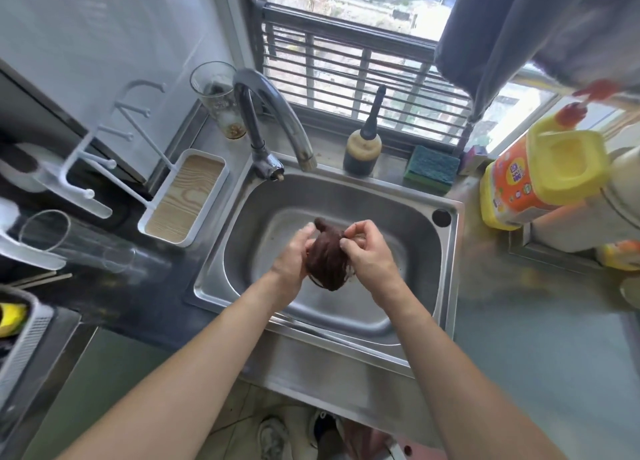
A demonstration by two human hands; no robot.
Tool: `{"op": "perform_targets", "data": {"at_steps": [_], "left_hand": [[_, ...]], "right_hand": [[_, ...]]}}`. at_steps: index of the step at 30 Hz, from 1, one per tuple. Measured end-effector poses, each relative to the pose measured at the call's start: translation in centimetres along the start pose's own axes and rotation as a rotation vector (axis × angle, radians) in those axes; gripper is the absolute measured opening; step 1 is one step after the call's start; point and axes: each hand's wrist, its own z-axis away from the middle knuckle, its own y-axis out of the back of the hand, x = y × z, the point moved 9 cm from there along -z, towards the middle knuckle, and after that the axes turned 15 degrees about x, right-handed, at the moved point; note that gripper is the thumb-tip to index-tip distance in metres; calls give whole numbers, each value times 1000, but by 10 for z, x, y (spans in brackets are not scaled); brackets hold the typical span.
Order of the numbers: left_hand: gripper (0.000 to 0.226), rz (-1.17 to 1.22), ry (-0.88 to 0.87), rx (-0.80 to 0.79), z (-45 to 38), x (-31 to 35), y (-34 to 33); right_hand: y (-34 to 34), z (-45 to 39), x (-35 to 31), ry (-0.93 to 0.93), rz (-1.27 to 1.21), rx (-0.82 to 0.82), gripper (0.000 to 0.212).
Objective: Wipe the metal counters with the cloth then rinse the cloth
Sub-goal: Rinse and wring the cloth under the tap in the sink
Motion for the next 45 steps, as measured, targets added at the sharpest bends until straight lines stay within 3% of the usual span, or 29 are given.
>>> {"op": "perform_targets", "data": {"at_steps": [2, 4, 8, 12, 15, 17, 19, 21, 22, 25, 27, 29, 31, 33, 36, 39, 42, 45], "left_hand": [[31, -93, -145, 76, -1, 7, 7], [27, -59, -211, 178, -8, 8, 20], [50, 258, -106, 243, -19, 5, 42], [36, 305, -68, 277, -25, 2, 56], [41, 384, -41, 201, -24, 3, 55], [29, 367, 25, 119, -22, 1, 46], [8, 157, 205, -16, -10, -10, 29], [22, -110, 378, -126, -1, -35, 22], [23, -176, 380, -134, -3, -40, 22], [18, -111, 217, 29, -30, -30, 38], [40, -17, 143, 249, -45, -18, 64], [43, 22, 103, 478, -57, -15, 97], [49, -183, 42, 640, -59, -7, 126], [43, -489, -72, 702, -55, 9, 137], [18, -618, -362, 733, -41, 45, 126], [14, -619, -607, 794, -23, 73, 119], [24, -604, -584, 710, -25, 77, 112], [52, -697, -397, 364, -41, 57, 96]], "right_hand": [[3, -4, -12, 134, 186, 1, 12], [16, -12, -22, 213, 281, 102, 9], [32, -23, -17, 134, 186, 217, 11], [32, -26, -9, 115, 138, 260, 15], [24, -28, -2, 108, 125, 232, 17], [21, -30, 2, 95, 111, 229, 19], [19, -32, 2, 101, 98, 221, 20], [17, -33, 0, 131, 91, 202, 22], [17, -34, 0, 148, 97, 194, 22], [21, -40, 8, 144, 114, 230, 19], [28, -45, 16, 113, 133, 268, 17], [37, -51, 23, 104, 169, 325, 17], [48, -56, 30, 63, 187, 392, 18], [54, -60, 35, 42, 200, 413, 17], [55, -64, 38, 59, 220, 400, 16], [62, -68, 33, 108, 249, 434, 15], [59, -73, 26, 154, 251, 349, 13], [42, -75, 30, 113, 199, 117, 8]]}}
